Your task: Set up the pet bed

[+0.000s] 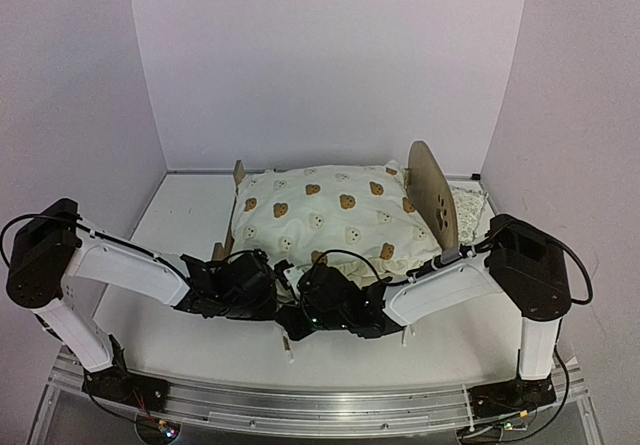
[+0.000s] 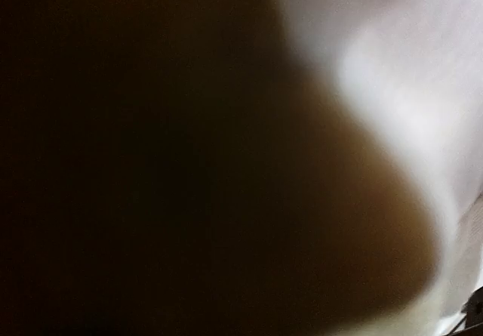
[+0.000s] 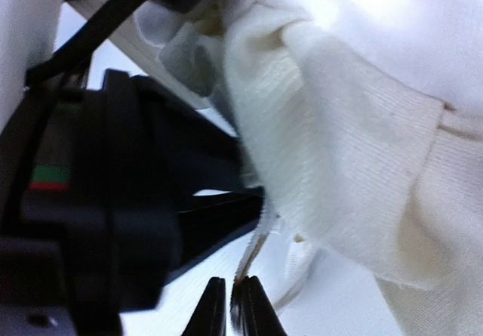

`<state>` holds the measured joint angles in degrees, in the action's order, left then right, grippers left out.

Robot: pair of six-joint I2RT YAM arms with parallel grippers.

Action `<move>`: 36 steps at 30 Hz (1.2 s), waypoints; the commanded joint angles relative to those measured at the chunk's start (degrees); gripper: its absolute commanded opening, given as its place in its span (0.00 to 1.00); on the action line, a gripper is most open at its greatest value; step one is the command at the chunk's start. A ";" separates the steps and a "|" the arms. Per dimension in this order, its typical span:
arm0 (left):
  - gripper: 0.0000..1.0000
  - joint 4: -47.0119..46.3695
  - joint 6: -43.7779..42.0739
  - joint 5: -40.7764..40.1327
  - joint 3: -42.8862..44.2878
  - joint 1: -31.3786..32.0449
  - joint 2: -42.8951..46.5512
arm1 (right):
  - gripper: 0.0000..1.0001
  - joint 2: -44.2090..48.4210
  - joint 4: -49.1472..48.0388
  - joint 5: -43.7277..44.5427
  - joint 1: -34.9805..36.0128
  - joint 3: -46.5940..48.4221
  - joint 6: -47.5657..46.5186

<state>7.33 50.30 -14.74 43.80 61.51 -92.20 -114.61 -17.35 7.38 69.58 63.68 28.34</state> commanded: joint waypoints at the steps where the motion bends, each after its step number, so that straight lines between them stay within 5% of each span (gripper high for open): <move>1: 0.00 -8.83 -2.39 1.99 -1.33 -0.75 -0.22 | 0.14 -0.23 -2.68 -3.11 0.29 -0.47 -1.21; 12: 0.00 -17.59 -4.82 2.47 -4.85 -1.65 -3.20 | 0.27 9.05 -2.16 0.28 -1.36 -8.93 -4.94; 25: 0.00 -21.13 -7.13 2.37 -5.46 -1.74 -5.65 | 0.20 11.16 -1.19 11.86 -3.30 -11.30 -9.49; 36: 0.00 -21.31 -8.10 2.98 -5.21 -1.73 -5.83 | 0.12 2.44 -1.32 6.23 -3.93 -4.08 -9.94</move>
<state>-12.29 43.61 -12.60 38.83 60.01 -97.56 -110.62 -17.91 15.58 65.54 56.11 18.79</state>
